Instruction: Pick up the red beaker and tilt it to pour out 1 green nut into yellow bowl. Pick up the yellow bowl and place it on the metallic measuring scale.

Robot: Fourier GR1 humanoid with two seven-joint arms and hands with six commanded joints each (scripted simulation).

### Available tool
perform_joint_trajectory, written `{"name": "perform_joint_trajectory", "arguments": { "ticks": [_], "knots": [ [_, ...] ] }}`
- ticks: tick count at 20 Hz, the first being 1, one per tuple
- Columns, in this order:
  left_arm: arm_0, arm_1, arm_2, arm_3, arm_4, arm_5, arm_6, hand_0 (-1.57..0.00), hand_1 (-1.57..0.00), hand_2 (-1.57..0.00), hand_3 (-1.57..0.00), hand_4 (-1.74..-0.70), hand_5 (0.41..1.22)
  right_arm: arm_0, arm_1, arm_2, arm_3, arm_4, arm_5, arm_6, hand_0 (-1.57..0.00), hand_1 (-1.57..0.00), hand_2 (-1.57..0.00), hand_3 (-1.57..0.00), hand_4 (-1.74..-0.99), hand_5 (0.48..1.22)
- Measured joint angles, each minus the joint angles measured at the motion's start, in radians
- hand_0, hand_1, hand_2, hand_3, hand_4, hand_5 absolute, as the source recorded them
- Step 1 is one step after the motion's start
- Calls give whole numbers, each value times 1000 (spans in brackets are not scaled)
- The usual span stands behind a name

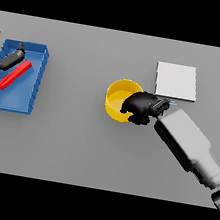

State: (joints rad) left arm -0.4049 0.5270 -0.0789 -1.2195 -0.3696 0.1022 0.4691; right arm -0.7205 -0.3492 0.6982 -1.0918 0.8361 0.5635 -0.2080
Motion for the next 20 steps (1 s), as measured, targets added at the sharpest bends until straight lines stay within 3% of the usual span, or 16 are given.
{"name": "perform_joint_trajectory", "arguments": {
  "ticks": [3, 5, 10, 14, 17, 20],
  "knots": [
    [-11, -2, 0, 19, -4, 3, 5, 1, 1, 1, 1, -732, 685, 6, -4, -1, -19, -13, -5, 26, -1521, -1520, -1298, -1396, -1721, 1208],
    [-8, -2, 2, 12, -4, 8, 0, 1, 1, 1, 1, -730, 687, 4, -28, -2, -47, -18, -3, 1, -1539, -1539, -1330, -1376, -1728, 1212],
    [-21, 2, 0, 9, -6, 2, 10, 1, 1, 1, 1, -736, 695, -22, -49, -49, -120, -47, 51, 68, -1561, -1560, -1413, -1252, -1737, 1218],
    [-19, 4, 1, 8, -1, -5, 2, 1, 1, 1, 1, -737, 697, -24, -94, -89, -191, -59, 67, 109, -1567, -1567, -1436, -1260, -1739, 1220],
    [-15, 7, 9, 2, 5, -2, 1, 1, 1, 1, 1, -746, 697, -32, -88, -115, -193, -69, 59, 124, -1569, -1569, -1439, -1376, -1740, 1220],
    [-12, 5, 2, -8, -3, 0, 19, 1, 1, 1, 1, -742, 704, -44, -90, -151, -180, -77, 57, 162, -1570, -1570, -1482, -1283, -1741, 1220]
  ]
}}
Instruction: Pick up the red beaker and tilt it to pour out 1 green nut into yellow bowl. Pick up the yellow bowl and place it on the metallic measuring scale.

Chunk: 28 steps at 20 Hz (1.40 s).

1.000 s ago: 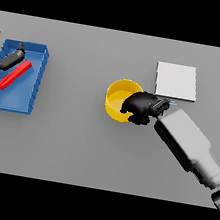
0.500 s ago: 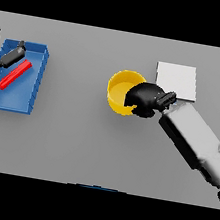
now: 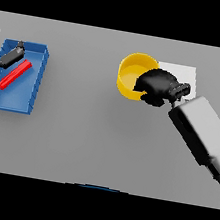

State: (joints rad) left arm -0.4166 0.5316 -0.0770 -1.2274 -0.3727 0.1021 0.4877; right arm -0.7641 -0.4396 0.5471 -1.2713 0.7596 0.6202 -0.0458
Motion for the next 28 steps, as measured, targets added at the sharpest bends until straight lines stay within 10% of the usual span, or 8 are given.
{"name": "perform_joint_trajectory", "arguments": {
  "ticks": [9, 28],
  "knots": [
    [6, 5, 4, -18, 7, -12, 7, 1, 1, 1, 1, -734, 697, -56, -92, -109, 204, 15, -138, -66, -1571, -1571, -1501, -1175, -1741, 1221],
    [2, 14, 4, -13, -4, -17, 28, 1, 1, 1, 1, -724, 667, -88, -36, -149, 597, 40, -328, -166, -1448, -1501, -1382, -1390, -1734, 1221]
  ]
}}
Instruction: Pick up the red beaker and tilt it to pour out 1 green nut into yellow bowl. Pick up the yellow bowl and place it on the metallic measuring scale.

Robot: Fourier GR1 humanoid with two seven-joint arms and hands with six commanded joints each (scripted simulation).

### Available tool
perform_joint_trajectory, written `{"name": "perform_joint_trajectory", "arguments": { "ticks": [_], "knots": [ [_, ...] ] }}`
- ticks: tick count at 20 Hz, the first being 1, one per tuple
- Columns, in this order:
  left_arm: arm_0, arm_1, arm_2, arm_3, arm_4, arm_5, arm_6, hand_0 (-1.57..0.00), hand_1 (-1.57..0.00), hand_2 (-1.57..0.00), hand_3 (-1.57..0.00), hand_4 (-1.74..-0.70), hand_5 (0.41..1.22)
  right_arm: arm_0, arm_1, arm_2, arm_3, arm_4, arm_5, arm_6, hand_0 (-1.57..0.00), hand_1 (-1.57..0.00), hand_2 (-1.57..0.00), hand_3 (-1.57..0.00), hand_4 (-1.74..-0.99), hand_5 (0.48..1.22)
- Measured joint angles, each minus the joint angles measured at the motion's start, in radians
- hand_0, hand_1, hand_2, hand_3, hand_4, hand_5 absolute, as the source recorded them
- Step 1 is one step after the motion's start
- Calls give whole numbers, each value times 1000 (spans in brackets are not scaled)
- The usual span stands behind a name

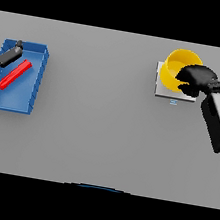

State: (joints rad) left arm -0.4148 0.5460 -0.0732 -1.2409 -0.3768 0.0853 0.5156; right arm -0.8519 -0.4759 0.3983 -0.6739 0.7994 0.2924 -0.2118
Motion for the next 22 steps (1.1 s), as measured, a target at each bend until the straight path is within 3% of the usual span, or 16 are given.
{"name": "perform_joint_trajectory", "arguments": {
  "ticks": [2, 3, 6, 8, 10, 15, 22],
  "knots": [
    [-2, -7, -4, 5, -2, 1, 3, 1, 1, 1, 1, -724, 671, 3, -5, -6, -6, -10, 8, -8, -1492, -1484, -1450, -1097, -1737, 1221],
    [-8, -11, -7, 7, -5, 3, 7, 1, 1, 1, 1, -722, 671, -4, 1, -8, -2, -12, 9, -1, -1439, -1337, -1286, -990, -1688, 1221],
    [-12, -10, -9, 20, -9, 3, -2, 1, 1, 1, 1, -719, 667, -1, 2, 0, -13, -7, 23, 9, -792, -705, -782, -723, -1609, 1029],
    [-5, -13, -7, 15, -8, 13, -16, 1, 1, 1, 1, -720, 663, -1, -2, 19, -10, 12, 30, 13, -507, -451, -553, -604, -1579, 955],
    [2, -12, -3, 22, -9, 21, -24, 1, 1, 1, 1, -724, 662, -2, -16, 31, -5, 23, 33, -17, -324, -288, -381, -506, -1560, 909],
    [-29, -14, -2, 45, -9, 16, -13, 1, 1, 1, 1, -725, 664, -5, -1, 37, 10, 29, 3, -56, -105, -94, -124, -328, -1537, 822],
    [-22, -12, -7, 39, -13, 13, -13, 1, 1, 1, 1, -726, 665, -20, -3, 20, 44, 21, 20, -19, -21, -19, -25, -146, -1478, 738]
  ]
}}
